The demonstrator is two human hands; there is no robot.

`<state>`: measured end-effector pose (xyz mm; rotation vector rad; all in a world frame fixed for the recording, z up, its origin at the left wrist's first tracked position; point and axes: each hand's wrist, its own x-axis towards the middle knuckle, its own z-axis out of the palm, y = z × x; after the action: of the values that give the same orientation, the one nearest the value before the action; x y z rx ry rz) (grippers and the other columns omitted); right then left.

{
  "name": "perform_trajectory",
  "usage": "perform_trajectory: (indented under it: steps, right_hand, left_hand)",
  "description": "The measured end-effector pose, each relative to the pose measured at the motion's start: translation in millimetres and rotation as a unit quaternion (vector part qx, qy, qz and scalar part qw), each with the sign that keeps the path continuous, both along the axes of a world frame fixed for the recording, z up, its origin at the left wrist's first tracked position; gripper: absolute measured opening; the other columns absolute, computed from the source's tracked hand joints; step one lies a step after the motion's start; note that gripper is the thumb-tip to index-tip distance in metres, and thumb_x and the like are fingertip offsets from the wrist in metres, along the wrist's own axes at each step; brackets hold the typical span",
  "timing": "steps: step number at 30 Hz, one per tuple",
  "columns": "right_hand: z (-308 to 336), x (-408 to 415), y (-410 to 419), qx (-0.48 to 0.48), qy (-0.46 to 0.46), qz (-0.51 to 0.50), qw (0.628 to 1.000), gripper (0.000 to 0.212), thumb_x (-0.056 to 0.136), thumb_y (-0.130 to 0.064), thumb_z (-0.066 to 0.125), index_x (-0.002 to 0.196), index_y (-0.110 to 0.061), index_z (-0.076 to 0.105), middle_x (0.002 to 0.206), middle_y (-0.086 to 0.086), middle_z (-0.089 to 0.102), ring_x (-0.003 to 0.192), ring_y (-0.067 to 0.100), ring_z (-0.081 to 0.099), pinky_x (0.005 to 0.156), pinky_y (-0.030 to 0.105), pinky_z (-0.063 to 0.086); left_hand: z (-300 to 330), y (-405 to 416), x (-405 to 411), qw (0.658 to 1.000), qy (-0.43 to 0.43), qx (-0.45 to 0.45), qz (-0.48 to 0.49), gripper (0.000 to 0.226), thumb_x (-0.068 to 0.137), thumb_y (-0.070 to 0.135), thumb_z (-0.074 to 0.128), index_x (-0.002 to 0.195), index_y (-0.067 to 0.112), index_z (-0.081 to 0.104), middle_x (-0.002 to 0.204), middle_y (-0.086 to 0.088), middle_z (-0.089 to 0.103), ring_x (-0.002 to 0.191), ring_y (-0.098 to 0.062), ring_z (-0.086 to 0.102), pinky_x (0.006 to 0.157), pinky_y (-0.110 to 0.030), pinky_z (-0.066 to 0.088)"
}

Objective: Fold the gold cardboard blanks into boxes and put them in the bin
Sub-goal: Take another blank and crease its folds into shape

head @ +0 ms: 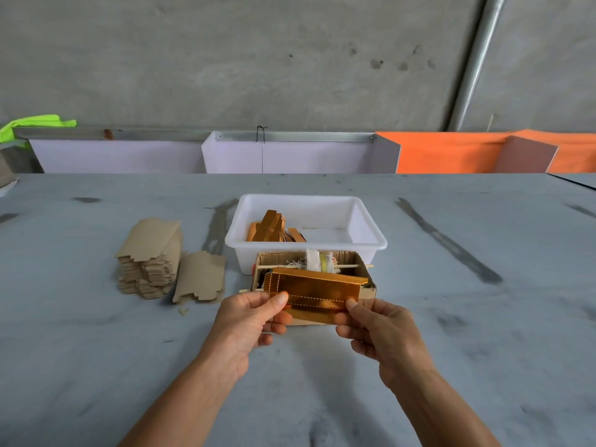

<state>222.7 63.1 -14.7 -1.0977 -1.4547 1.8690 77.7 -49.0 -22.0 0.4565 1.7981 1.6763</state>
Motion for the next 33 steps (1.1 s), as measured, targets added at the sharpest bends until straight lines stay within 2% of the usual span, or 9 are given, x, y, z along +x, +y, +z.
perform_trajectory:
  steps: [6,12,19,23,25,28,30,33]
  right_hand:
    - [-1.1,-1.2,0.0,0.010,-0.007,-0.007,1.000,0.013,0.089,-0.015,0.062,0.088,-0.003,0.066,0.066,0.007,0.072,0.050,0.012,0.064,0.047,0.021,0.047]
    - [-5.9,-5.3,-1.9,-0.014,0.044,-0.025,0.999,0.009,0.088,-0.007,0.063,0.084,0.001,0.066,0.066,0.011,0.070,0.056,0.012,0.066,0.055,0.023,0.052]
    - [-14.3,-11.7,-9.6,0.041,0.099,-0.078,0.991,0.004,0.086,0.000,0.063,0.082,-0.001,0.065,0.061,0.008,0.068,0.055,0.012,0.066,0.051,0.018,0.051]
    - [-15.4,-14.7,-13.5,0.083,0.155,-0.118,0.977,0.013,0.084,0.005,0.063,0.084,-0.008,0.060,0.056,0.008,0.062,0.051,0.013,0.063,0.052,0.019,0.048]
    - [-15.4,-15.4,-14.2,0.104,0.174,-0.131,0.971,0.018,0.084,0.006,0.064,0.090,-0.010,0.059,0.058,0.011,0.060,0.051,0.013,0.063,0.052,0.017,0.048]
    - [-16.4,-17.7,-15.5,0.116,0.193,-0.142,0.964,0.028,0.084,0.004,0.064,0.097,-0.019,0.055,0.057,0.006,0.061,0.053,0.013,0.064,0.054,0.013,0.049]
    - [-16.1,-20.0,-16.5,0.113,0.206,-0.146,0.961,0.036,0.084,0.003,0.064,0.100,-0.027,0.052,0.058,0.002,0.063,0.055,0.012,0.065,0.054,0.012,0.049]
    - [-15.0,-21.2,-16.5,0.104,0.235,-0.143,0.956,0.039,0.085,0.004,0.062,0.101,-0.029,0.051,0.058,0.000,0.066,0.055,0.009,0.064,0.056,0.012,0.049]
  left_hand:
    - [-2.6,2.1,2.3,0.999,0.043,-0.014,0.014,0.010,0.080,0.017,0.073,0.079,0.008,0.069,0.067,-0.003,0.072,0.055,-0.007,0.065,0.054,-0.022,0.045]
    - [-3.0,4.3,4.1,0.999,0.007,0.016,0.049,0.008,0.079,0.011,0.074,0.079,0.006,0.068,0.068,-0.005,0.073,0.059,-0.011,0.066,0.053,-0.021,0.051]
    - [-3.7,8.3,6.3,0.995,0.002,0.058,0.077,0.018,0.075,0.002,0.075,0.061,0.006,0.066,0.057,-0.004,0.066,0.059,-0.019,0.059,0.063,-0.030,0.052]
    - [-2.0,8.0,10.5,0.993,0.006,0.086,0.081,0.028,0.074,-0.004,0.073,0.052,0.014,0.070,0.057,-0.004,0.064,0.061,-0.021,0.056,0.069,-0.034,0.049]
    - [-0.8,7.2,13.4,0.991,0.011,0.109,0.079,0.027,0.075,-0.006,0.071,0.057,0.015,0.072,0.060,-0.002,0.068,0.060,-0.017,0.059,0.066,-0.029,0.051]
    - [1.5,8.5,19.2,0.984,0.019,0.151,0.090,0.023,0.077,-0.008,0.069,0.074,0.014,0.070,0.065,-0.001,0.071,0.059,-0.009,0.063,0.056,-0.018,0.054]
    - [1.3,10.5,22.4,0.978,0.010,0.179,0.108,0.023,0.078,-0.011,0.067,0.085,0.011,0.065,0.070,-0.005,0.072,0.062,-0.016,0.066,0.057,-0.021,0.056]
    - [0.9,14.1,25.9,0.970,-0.020,0.220,0.103,0.030,0.077,-0.013,0.066,0.096,0.009,0.061,0.080,-0.007,0.074,0.068,-0.019,0.071,0.057,-0.024,0.057]
